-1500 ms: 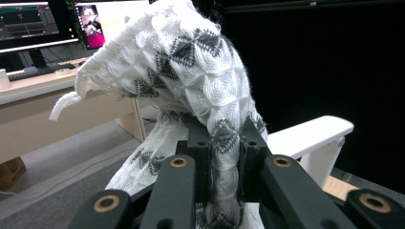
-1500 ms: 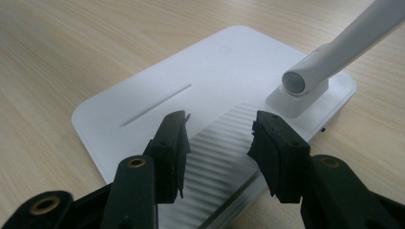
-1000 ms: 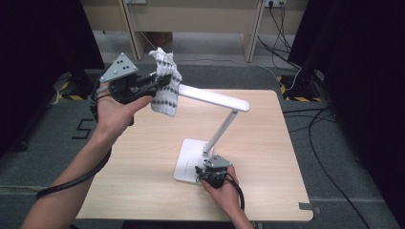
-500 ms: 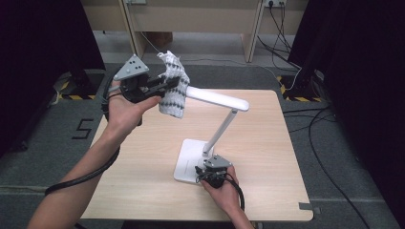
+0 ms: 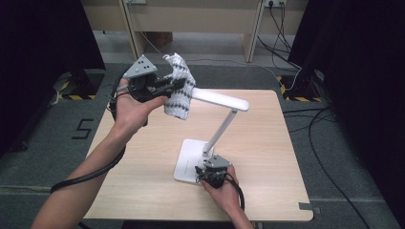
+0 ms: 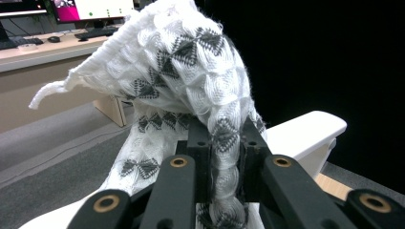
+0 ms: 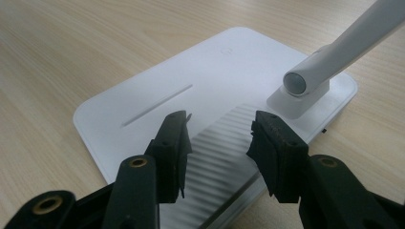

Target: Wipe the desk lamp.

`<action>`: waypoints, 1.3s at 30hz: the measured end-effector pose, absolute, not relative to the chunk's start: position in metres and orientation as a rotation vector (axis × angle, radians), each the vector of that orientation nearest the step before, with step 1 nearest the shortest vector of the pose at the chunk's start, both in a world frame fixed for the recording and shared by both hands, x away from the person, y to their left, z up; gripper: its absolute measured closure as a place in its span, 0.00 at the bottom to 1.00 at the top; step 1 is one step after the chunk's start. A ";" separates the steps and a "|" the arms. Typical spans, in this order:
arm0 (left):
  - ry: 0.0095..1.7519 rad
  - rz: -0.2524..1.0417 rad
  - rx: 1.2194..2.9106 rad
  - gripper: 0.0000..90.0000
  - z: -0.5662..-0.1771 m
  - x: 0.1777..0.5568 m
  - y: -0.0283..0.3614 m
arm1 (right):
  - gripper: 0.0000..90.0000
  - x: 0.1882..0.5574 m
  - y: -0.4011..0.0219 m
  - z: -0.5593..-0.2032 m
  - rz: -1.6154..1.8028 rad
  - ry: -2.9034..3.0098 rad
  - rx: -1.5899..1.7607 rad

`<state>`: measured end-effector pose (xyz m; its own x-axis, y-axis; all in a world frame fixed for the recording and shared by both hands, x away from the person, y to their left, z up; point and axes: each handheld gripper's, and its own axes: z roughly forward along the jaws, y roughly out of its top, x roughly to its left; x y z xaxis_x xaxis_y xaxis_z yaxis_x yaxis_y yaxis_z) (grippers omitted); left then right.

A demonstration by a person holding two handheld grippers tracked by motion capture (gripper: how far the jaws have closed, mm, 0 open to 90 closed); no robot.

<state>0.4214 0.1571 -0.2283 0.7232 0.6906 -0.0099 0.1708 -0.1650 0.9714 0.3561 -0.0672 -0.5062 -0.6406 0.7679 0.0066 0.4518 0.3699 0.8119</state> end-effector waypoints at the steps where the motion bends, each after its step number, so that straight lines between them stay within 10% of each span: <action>1: 0.693 0.528 1.708 0.89 -0.228 0.422 0.156 | 0.63 0.356 -0.067 -0.506 1.163 2.262 1.062; 39: 0.650 0.462 1.759 0.89 -0.235 0.422 0.108 | 0.63 0.356 -0.067 -0.507 1.167 2.261 1.058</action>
<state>0.4216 0.1083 -0.2346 0.7695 0.6384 -0.0205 0.1910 -0.1994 0.9611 0.3560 -0.0673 -0.5065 -0.6421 0.7666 0.0042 0.4476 0.3704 0.8139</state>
